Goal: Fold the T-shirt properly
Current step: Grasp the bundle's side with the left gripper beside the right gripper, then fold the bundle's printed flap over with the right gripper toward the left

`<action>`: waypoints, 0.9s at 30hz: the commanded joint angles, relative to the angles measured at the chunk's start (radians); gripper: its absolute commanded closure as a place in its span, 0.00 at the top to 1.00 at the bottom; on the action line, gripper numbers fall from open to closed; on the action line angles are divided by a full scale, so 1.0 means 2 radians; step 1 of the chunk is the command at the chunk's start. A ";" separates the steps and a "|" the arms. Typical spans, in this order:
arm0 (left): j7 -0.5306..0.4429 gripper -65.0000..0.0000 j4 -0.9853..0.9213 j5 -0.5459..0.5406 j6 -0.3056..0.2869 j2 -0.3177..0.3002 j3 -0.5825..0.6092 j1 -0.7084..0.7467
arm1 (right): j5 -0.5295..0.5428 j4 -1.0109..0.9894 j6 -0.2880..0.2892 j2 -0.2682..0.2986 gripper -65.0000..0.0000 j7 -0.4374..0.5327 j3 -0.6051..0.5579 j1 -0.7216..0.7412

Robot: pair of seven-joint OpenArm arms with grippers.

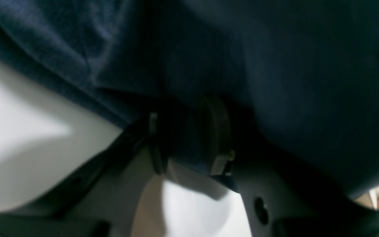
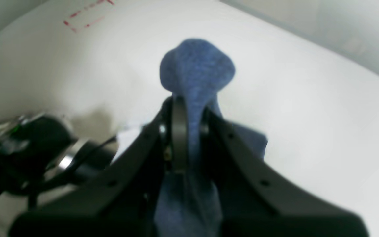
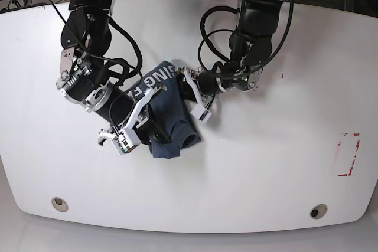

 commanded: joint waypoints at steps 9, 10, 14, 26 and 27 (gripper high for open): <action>0.091 0.25 0.116 0.023 0.008 -0.025 0.006 0.046 | -0.020 -0.051 0.003 0.000 0.00 0.021 -0.003 0.050; 0.091 0.25 0.118 0.023 0.008 -0.025 0.008 0.048 | -0.021 -0.055 0.003 0.000 0.00 0.021 -0.003 0.052; 0.091 0.25 0.118 0.023 0.008 -0.025 0.012 0.048 | -0.021 -0.088 0.003 0.000 0.00 0.025 -0.003 0.058; 0.091 0.25 0.116 0.023 0.008 -0.025 0.012 0.048 | -0.023 -0.192 0.003 0.001 0.00 0.111 -0.050 0.059; 0.091 0.25 0.116 0.023 0.008 -0.025 0.012 0.048 | -0.023 -0.205 0.003 0.001 0.00 0.122 -0.056 0.059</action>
